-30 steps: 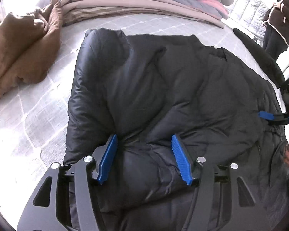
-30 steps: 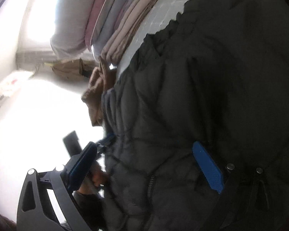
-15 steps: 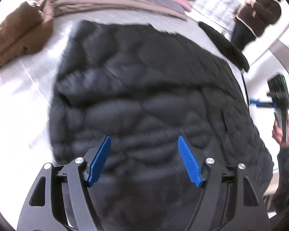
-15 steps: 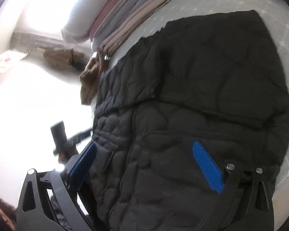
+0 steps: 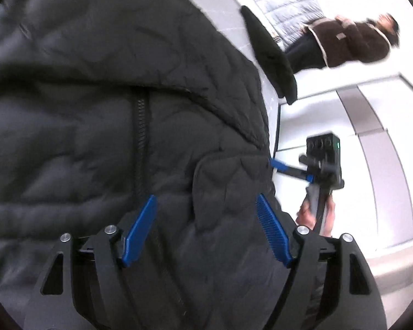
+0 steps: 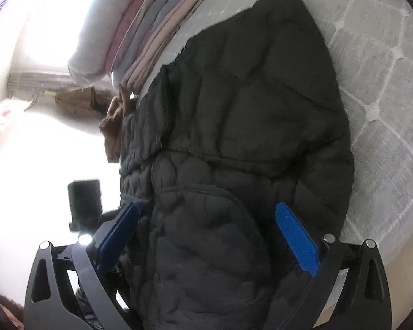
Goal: Fold large clothes
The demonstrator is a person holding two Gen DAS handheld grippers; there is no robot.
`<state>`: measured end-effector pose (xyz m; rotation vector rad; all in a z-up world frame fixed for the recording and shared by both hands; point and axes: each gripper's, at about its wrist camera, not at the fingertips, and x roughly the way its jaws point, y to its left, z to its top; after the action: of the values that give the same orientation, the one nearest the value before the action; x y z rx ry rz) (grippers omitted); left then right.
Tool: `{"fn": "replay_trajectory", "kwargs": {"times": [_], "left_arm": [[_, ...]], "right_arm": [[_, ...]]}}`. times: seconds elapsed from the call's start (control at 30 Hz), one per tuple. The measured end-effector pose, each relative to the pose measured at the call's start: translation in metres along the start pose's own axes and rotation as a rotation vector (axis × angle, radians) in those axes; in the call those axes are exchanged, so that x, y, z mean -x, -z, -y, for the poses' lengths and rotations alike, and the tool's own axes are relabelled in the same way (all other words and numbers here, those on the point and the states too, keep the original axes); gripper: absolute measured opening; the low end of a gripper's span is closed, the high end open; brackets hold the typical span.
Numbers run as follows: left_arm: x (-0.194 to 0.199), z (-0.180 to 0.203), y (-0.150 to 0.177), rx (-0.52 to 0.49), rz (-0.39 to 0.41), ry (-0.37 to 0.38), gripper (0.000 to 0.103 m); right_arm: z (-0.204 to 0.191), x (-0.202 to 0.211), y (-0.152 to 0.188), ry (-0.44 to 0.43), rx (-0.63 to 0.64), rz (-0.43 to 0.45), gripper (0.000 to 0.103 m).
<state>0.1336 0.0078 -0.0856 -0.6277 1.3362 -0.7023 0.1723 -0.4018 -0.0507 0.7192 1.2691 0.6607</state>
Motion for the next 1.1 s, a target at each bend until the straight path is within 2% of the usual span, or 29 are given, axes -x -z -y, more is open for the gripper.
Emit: {"fn": "replay_trajectory", "kwargs": {"times": [0.13, 0.23, 0.27, 0.3, 0.33, 0.37, 0.47, 0.6, 0.73, 0.77, 0.8, 0.83, 0.87, 0.93, 1.03, 1.1], "left_arm": [[-0.019, -0.006, -0.003, 0.060, 0.016, 0.002, 0.072], [-0.019, -0.008, -0.006, 0.072, 0.015, 0.019, 0.072], [-0.016, -0.008, -0.005, 0.075, 0.016, 0.026, 0.072], [-0.012, -0.008, -0.003, 0.080, 0.018, 0.031, 0.072], [-0.007, -0.010, -0.001, 0.085, 0.022, 0.034, 0.072], [-0.004, -0.010, -0.001, 0.088, 0.023, 0.038, 0.072], [0.006, -0.013, 0.005, 0.103, 0.033, 0.041, 0.072], [0.018, -0.013, 0.017, 0.096, 0.044, 0.037, 0.072], [0.029, -0.007, 0.033, 0.077, 0.046, 0.023, 0.072], [0.031, -0.007, 0.035, 0.076, 0.045, 0.024, 0.072], [0.033, -0.006, 0.039, 0.073, 0.043, 0.023, 0.072], [0.034, -0.005, 0.041, 0.068, 0.040, 0.020, 0.072], [0.034, -0.004, 0.042, 0.064, 0.037, 0.016, 0.072], [0.035, 0.000, 0.043, 0.060, 0.033, -0.002, 0.072], [0.045, 0.004, 0.046, 0.061, 0.046, 0.008, 0.072], [0.058, 0.006, 0.050, 0.049, 0.066, 0.009, 0.072]], "right_arm": [[-0.004, -0.022, -0.001, -0.041, 0.075, -0.077, 0.096], [-0.011, -0.031, 0.003, -0.024, 0.142, -0.101, 0.095], [-0.016, -0.033, 0.006, -0.008, 0.176, -0.101, 0.087], [-0.021, -0.033, 0.010, 0.029, 0.203, -0.097, 0.073], [-0.022, -0.033, 0.014, 0.046, 0.211, -0.097, 0.028], [-0.022, -0.031, 0.019, 0.061, 0.224, -0.094, 0.010], [-0.032, -0.029, 0.037, 0.087, 0.272, -0.096, 0.009], [-0.046, -0.012, 0.061, 0.053, 0.365, -0.080, 0.009], [-0.047, -0.005, 0.089, 0.061, 0.449, -0.163, 0.014], [-0.042, -0.001, 0.092, 0.053, 0.444, -0.185, 0.025], [-0.040, 0.002, 0.094, 0.048, 0.442, -0.194, 0.031], [-0.038, 0.003, 0.096, 0.035, 0.435, -0.206, 0.045], [-0.036, 0.005, 0.096, 0.021, 0.428, -0.215, 0.068], [-0.035, 0.012, 0.096, -0.006, 0.421, -0.220, 0.086], [-0.044, 0.016, 0.101, -0.054, 0.403, -0.203, 0.086], [-0.052, 0.023, 0.098, -0.138, 0.374, -0.135, 0.086]]}}
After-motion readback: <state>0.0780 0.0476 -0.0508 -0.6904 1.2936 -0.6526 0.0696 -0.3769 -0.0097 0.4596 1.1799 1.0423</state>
